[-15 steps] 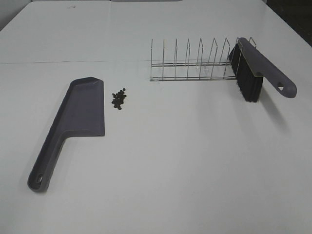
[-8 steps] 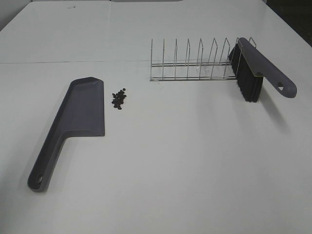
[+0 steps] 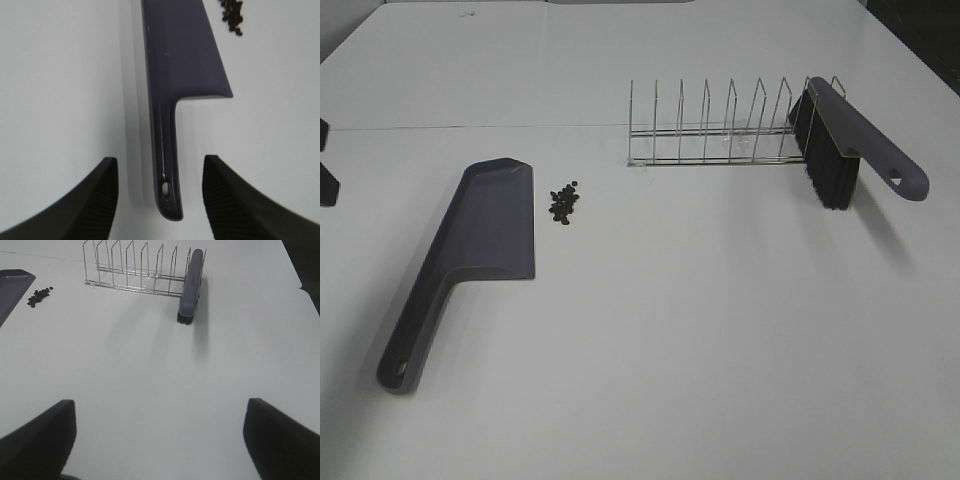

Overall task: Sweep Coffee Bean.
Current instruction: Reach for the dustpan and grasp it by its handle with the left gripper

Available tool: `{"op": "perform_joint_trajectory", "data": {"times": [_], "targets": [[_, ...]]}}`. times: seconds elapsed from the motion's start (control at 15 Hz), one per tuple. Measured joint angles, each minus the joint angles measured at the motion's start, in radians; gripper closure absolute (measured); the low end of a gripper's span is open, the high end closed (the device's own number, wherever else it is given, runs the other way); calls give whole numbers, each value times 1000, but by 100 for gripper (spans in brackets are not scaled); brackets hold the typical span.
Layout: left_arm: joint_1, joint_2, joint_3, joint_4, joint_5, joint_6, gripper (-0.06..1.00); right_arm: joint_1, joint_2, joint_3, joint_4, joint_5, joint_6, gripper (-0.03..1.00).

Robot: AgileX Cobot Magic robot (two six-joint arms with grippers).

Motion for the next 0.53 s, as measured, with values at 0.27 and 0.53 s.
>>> {"op": "perform_joint_trajectory", "data": {"times": [0.27,0.53], "targets": [[-28,250,-56,0,19,-52,47,0,0,0,0,0,0,20],[-110,419,-56,21,-25,-115,41,0,0,0,0,0,0,20]]}}
